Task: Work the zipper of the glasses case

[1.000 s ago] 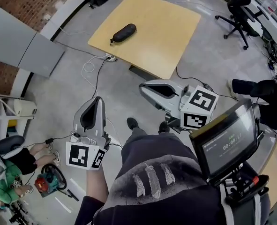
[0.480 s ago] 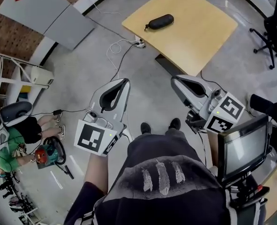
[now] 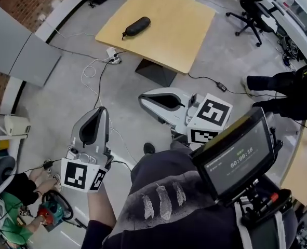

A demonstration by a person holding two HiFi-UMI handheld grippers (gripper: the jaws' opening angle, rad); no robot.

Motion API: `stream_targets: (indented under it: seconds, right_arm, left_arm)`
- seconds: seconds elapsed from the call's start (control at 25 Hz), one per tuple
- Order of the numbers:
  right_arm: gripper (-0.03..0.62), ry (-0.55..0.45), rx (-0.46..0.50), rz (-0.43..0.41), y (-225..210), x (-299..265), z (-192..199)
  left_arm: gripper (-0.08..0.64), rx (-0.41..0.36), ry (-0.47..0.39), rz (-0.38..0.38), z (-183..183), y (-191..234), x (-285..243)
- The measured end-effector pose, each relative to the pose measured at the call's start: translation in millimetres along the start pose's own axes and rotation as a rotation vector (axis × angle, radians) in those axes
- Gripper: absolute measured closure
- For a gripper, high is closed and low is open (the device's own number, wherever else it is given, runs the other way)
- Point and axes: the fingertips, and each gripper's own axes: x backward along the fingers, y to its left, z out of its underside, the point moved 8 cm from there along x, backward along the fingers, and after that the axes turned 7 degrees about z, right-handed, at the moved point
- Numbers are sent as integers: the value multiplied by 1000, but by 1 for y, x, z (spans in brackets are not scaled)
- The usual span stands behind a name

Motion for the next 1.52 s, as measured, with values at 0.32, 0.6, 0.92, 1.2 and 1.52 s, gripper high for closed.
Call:
stream_targets:
  seconds: [0.32,0.6,0.92,1.2,1.52]
  right_arm:
    - [591,-3,50,33,65,-2,16]
    - [591,3,48,90,73,-1,18]
    - [591,-47,49,104,63,20,11]
    - [591,-124,50,125,38,59,14]
    - [591,-116,51,123,40,54,8]
  left_arm:
    - [561,46,-49,103,18,-10,48]
    - [560,63,-62,176,20,-5,38]
    - [560,12,-71,216,10,-21,12]
    - [560,-18,-64,232,-5,-49,-9]
    - [560,-37,-48,224,-4,-52,-7]
